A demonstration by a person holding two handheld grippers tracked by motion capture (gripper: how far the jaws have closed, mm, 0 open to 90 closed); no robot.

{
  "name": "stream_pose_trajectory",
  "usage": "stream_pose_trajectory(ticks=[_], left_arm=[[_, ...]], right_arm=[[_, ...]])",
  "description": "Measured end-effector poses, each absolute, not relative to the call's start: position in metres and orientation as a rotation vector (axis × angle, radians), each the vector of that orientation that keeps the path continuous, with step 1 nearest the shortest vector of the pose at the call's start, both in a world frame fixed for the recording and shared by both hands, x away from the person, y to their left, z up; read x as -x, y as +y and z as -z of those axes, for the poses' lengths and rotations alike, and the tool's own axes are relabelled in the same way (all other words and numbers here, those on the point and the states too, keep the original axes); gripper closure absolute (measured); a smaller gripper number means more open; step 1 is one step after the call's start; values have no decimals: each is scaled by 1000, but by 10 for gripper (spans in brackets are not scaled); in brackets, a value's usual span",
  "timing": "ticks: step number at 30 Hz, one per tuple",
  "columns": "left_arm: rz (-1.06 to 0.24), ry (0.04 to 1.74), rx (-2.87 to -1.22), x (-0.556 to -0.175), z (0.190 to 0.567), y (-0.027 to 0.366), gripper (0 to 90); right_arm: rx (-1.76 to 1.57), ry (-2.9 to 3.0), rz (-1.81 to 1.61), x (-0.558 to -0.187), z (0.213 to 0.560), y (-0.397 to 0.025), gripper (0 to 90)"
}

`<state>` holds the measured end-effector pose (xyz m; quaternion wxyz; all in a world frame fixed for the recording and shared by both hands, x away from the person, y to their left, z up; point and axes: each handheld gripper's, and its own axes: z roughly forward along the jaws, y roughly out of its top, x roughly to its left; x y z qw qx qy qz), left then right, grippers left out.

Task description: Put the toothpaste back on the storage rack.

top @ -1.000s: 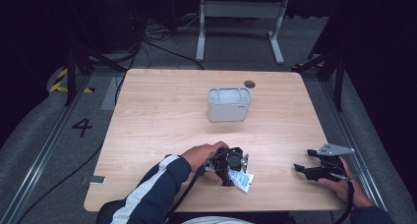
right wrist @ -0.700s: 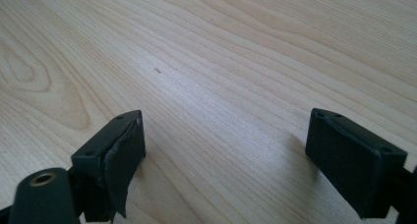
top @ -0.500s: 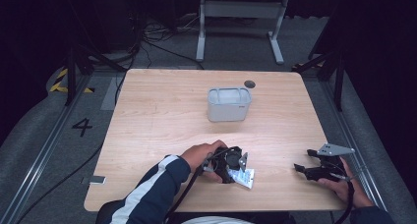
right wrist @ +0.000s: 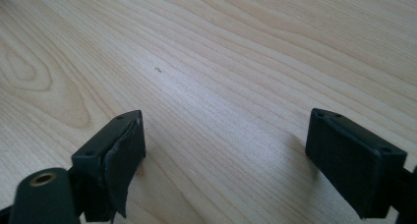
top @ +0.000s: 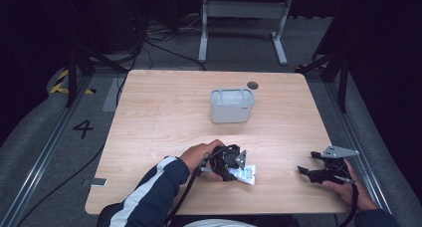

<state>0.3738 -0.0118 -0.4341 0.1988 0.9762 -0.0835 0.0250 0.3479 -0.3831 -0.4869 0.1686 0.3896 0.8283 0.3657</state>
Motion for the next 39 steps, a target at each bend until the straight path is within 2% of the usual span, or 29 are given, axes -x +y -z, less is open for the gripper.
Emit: stream_pose_trajectory(ticks=[5,13,39], left_arm=[[-178,-180,-2648,-373,423,0,603],[-230,-97,-2528,-375,403,16,618],[-267,94,-2296,-388,374,50,635]], right_arm=[[-1108,2355,-1040,-348,487,-383,156],[-1107,2355,-1040,-348,487,-383,156],[-1107,2355,-1040,-348,487,-383,156]])
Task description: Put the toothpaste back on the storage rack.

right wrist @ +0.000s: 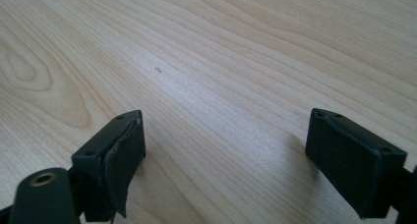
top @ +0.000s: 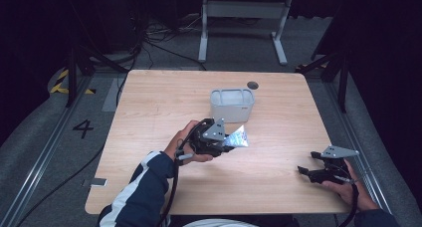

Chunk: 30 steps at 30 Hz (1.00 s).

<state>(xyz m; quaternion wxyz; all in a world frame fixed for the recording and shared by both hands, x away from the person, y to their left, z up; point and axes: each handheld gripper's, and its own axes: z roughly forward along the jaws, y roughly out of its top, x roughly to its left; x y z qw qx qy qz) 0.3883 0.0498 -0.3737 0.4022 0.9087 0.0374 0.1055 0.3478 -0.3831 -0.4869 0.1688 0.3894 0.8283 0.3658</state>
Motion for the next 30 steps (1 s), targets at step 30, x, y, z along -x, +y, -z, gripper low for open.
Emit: stream_pose_trajectory(ticks=[30], left_arm=[[-295,166,-2194,-398,361,46,642]], right_arm=[[-1107,2355,-1040,-348,487,-383,156]])
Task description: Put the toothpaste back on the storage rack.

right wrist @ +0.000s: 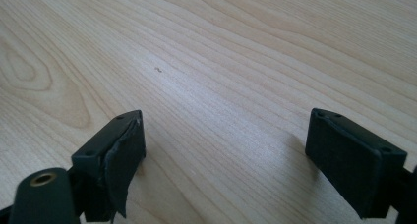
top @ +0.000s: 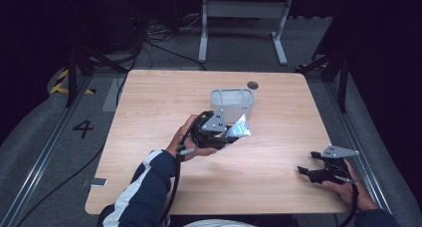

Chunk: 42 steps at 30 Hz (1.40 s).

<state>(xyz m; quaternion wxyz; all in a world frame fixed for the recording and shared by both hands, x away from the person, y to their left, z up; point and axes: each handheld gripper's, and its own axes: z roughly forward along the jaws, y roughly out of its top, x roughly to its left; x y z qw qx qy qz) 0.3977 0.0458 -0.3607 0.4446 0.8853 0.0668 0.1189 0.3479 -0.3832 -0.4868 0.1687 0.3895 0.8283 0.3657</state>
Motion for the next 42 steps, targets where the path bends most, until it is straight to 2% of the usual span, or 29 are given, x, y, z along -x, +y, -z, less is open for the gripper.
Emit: stream_pose_trajectory(ticks=[26,42], left_arm=[[-369,244,-2052,-421,328,47,638],[-376,298,-1989,-444,325,39,638]], right_arm=[[-1108,2355,-1040,-348,487,-383,156],[-1107,2355,-1040,-348,487,-383,156]])
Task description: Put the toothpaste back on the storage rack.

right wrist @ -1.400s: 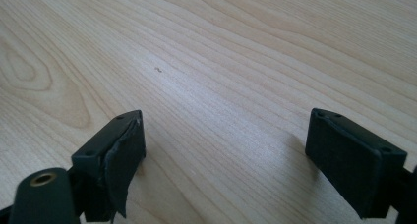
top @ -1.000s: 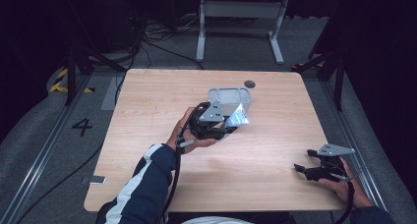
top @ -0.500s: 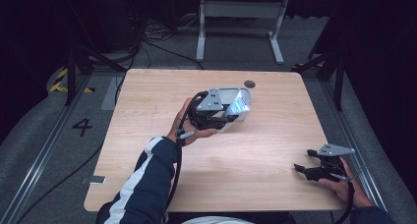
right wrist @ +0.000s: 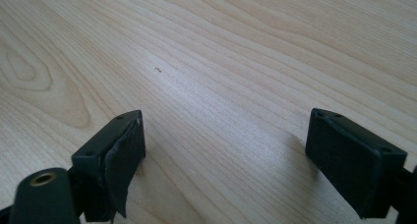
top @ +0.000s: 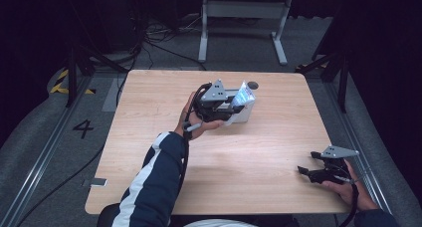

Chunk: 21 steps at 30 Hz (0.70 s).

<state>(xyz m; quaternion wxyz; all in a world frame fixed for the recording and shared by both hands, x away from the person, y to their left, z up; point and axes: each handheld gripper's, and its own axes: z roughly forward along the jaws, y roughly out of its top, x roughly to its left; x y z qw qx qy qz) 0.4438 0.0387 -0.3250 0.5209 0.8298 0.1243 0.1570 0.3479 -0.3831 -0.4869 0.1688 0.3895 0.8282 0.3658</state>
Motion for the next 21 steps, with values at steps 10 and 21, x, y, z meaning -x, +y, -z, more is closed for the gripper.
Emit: stream_pose_trajectory(ticks=[10,21], left_arm=[[-384,325,-1937,-457,323,38,639],[-404,356,-1919,-471,322,34,639]], right_arm=[[-1107,2355,-1040,-348,487,-383,156],[-1107,2355,-1040,-348,487,-383,156]])
